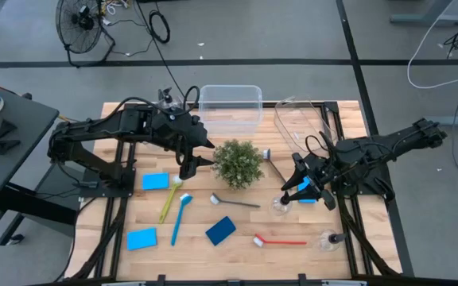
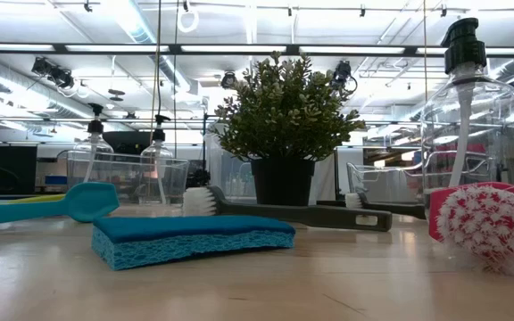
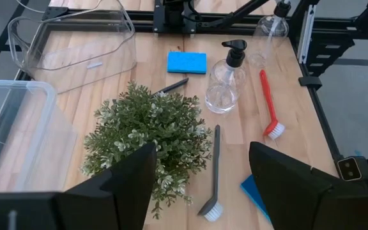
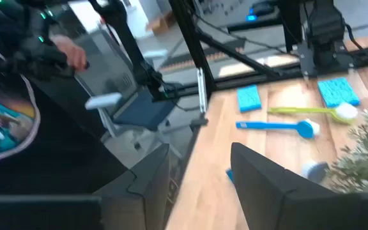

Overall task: Pick & Place Kitchen Sink Supplies
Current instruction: Put the blue sponge into the right transparent bin

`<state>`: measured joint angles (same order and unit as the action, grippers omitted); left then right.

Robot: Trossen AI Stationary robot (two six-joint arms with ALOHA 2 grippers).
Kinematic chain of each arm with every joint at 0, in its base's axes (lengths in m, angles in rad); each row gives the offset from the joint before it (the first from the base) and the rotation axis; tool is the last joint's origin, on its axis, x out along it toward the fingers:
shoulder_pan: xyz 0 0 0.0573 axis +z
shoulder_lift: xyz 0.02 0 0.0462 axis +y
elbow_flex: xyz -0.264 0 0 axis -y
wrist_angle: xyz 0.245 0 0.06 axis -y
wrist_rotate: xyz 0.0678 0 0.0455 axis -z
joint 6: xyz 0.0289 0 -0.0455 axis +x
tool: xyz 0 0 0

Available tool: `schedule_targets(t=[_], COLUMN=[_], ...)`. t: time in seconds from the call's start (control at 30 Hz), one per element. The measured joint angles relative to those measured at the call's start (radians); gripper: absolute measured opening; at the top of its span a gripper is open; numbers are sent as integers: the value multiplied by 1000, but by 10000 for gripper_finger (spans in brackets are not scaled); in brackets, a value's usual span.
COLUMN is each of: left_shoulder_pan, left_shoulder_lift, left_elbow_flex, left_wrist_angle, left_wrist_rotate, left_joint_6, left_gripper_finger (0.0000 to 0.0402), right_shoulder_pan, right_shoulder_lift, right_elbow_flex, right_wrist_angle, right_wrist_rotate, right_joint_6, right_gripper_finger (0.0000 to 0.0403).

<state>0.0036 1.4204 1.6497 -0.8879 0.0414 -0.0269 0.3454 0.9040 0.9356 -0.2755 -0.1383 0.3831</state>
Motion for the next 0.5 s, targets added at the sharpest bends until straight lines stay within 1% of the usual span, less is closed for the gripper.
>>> schedule_targets(t=[0.23, 0.37, 0.5], left_shoulder_pan=[0, 0, 0], left_shoulder_lift=[0, 0, 0], left_elbow_flex=[0, 0, 0], left_wrist_angle=[0, 0, -1], left_wrist_rotate=[0, 0, 0], left_joint_6=[-2, -3, -3], left_gripper_finger=[254, 254, 254], right_shoulder_pan=[0, -1, -1], right_shoulder_lift=[53, 83, 113], right_elbow_flex=[118, 168, 198], right_wrist_angle=[-186, -251, -322], right_wrist_rotate=[-7, -8, 20], right_joint_6=[-86, -193, -333], right_gripper_finger=[168, 168, 168])
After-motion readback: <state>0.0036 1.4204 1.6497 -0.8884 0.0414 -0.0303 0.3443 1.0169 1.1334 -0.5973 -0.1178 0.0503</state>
